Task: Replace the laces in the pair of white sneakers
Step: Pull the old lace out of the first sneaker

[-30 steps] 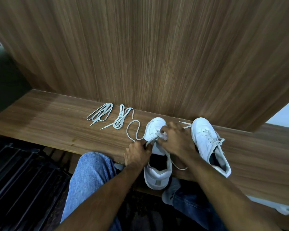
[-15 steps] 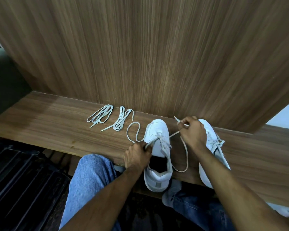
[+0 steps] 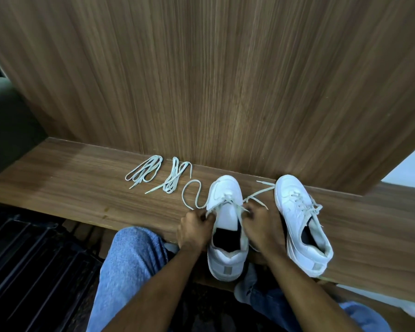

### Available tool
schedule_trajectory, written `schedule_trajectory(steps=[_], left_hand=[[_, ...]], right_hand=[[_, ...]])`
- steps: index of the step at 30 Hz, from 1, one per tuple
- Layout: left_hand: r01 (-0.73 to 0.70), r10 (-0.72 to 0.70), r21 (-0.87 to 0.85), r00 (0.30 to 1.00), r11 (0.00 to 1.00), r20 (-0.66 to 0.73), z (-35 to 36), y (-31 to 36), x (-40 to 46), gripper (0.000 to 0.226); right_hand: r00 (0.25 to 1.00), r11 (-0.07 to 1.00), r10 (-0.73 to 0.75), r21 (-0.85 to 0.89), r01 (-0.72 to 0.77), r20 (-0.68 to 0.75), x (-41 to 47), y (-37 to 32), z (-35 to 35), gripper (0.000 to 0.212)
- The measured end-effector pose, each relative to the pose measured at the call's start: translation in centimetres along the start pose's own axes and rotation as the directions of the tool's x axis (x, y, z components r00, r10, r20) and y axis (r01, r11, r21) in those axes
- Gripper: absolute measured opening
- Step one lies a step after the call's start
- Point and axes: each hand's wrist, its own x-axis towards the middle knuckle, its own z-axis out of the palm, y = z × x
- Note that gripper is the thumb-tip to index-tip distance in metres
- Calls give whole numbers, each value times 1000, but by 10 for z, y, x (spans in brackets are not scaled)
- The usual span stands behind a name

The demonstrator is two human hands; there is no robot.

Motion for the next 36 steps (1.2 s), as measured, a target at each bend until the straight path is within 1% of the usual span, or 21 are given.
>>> schedule_trajectory(steps=[1,3,7,9,12,16,20,22,23,24,25,26,27,28,29,30,31,32,33,35,36], left_hand=[[20,-19,-104,1000,994,9,0,-4,2,20],[51,-50,-226,999,973,8,2,-10,3,23],[60,-53,-219,998,974,38,4,-13,7,22],[14,-9,-130,999,991,41,0,-8,8,6],[-158,155,143,987,977,29,-1,5,8,35],[-403,388,406,914,820,122,18,28,14,55],[-491,453,612,861,621,232,41,37,25,37],[-509,502,653,836,561,220,45,38,28,28],[-506,499,652,839,565,218,45,40,28,24],[-489,482,638,852,595,204,42,42,29,21],[-441,441,581,884,684,152,40,43,31,21],[-344,350,452,934,823,71,38,43,33,20],[-206,212,202,977,957,-10,35,44,36,17],[-29,23,-152,999,988,-42,31,46,39,12],[137,-158,-487,988,863,-2,29,46,44,7],[262,-290,-678,954,687,75,25,46,46,10],[308,-333,-753,935,582,125,23,43,50,16],[300,-312,-745,941,596,130,22,39,52,21],[228,-229,-682,969,694,91,22,36,54,24],[-14,27,-376,999,927,31,24,31,53,22],[-126,138,-208,989,970,46,24,31,51,19]], right_hand=[[995,985,91,140,-97,48,1,6,-3,19],[976,924,190,315,-215,109,3,18,-2,17],[959,860,260,424,-284,115,6,19,2,11],[961,863,260,425,-275,93,5,16,1,11],[969,896,236,370,-245,71,3,10,-2,14],[985,966,166,190,-173,52,0,6,-5,15],[987,976,152,152,-157,42,-3,4,-10,16],[989,979,143,140,-147,41,-4,2,-13,17],[989,980,142,137,-146,39,-5,1,-14,18],[989,980,145,132,-148,35,-5,1,-14,18],[988,980,150,128,-153,29,-6,1,-14,19],[988,980,154,125,-156,24,-6,1,-14,19],[987,980,157,122,-158,21,-6,2,-13,19],[988,980,154,120,-155,22,-6,2,-13,20],[989,982,148,118,-150,26,-6,2,-13,21],[989,983,142,113,-145,29,-6,3,-12,22],[990,984,138,106,-141,31,-6,3,-12,23],[990,985,139,102,-142,34,-6,3,-11,22],[989,984,142,102,-145,36,-5,4,-10,21],[987,981,155,114,-159,43,-4,5,-8,17],[985,979,163,119,-168,51,-4,5,-6,15]])
